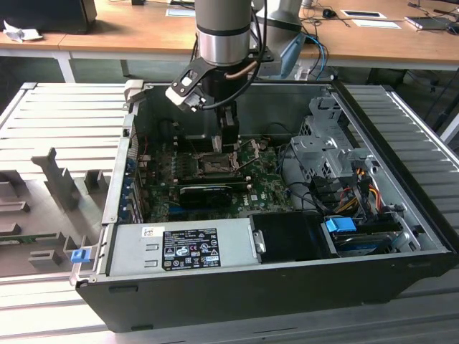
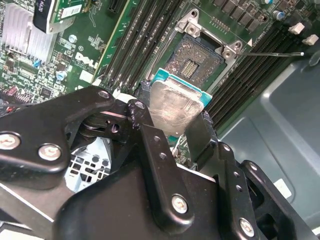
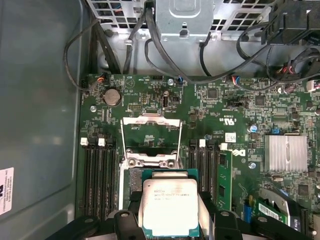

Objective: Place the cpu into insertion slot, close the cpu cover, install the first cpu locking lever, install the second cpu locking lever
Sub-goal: 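Place the cpu into insertion slot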

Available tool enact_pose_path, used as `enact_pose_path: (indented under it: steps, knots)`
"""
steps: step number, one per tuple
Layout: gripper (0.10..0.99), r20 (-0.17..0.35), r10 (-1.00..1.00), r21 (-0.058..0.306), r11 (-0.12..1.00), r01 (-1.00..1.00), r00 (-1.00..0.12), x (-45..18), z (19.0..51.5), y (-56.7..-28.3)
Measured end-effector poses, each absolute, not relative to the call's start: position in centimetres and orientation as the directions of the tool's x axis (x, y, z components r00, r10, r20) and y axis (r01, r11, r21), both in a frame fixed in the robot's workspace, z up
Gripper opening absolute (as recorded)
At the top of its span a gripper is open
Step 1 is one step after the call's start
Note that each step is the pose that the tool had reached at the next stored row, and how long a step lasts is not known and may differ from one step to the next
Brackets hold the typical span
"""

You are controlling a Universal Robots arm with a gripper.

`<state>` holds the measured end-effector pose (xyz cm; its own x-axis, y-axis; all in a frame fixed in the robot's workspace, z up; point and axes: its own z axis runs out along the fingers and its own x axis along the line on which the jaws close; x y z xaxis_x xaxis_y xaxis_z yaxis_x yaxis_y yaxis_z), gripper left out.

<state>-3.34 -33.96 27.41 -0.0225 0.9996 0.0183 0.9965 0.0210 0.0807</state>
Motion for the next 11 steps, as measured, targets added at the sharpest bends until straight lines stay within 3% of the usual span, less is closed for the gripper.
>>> enact_pose_path:
  steps: [11]
  knots:
    - [0.529,0.018,1.0,0.081,0.021,0.997,-0.023,-3.7,25.8,-33.6]
